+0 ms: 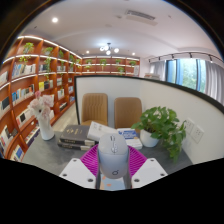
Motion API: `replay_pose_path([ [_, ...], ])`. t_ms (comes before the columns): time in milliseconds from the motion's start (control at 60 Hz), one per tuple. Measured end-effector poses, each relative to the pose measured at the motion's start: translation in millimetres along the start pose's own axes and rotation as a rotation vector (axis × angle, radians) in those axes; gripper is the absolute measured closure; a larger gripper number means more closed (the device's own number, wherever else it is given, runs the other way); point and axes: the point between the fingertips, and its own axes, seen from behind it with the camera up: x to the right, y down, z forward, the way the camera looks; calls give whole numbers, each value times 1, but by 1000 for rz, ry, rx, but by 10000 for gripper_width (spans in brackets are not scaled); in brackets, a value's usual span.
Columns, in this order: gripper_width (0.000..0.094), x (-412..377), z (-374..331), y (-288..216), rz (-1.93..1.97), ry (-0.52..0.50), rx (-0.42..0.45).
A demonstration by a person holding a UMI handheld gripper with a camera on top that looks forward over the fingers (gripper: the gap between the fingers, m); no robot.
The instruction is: Arrange mouse
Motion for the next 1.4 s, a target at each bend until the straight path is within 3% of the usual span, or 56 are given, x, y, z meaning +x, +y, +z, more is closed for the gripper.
replay_pose_path([
  [283, 580, -70, 67, 200, -14, -86, -327],
  [467, 562, -76, 74, 265, -9, -90, -420],
  [533, 551, -76, 77, 264, -36, -89, -384],
  [750, 410, -75, 78, 264, -19, -66, -408],
  [783, 335, -72, 77, 263, -9, -51, -424],
  [833, 120, -68, 74, 261, -1, -34, -443],
  [850, 88, -68, 73, 258, 0, -33, -443],
  [1233, 91, -111, -6, 122, 50, -56, -273],
  [1400, 87, -142, -41, 91, 2, -71, -217],
])
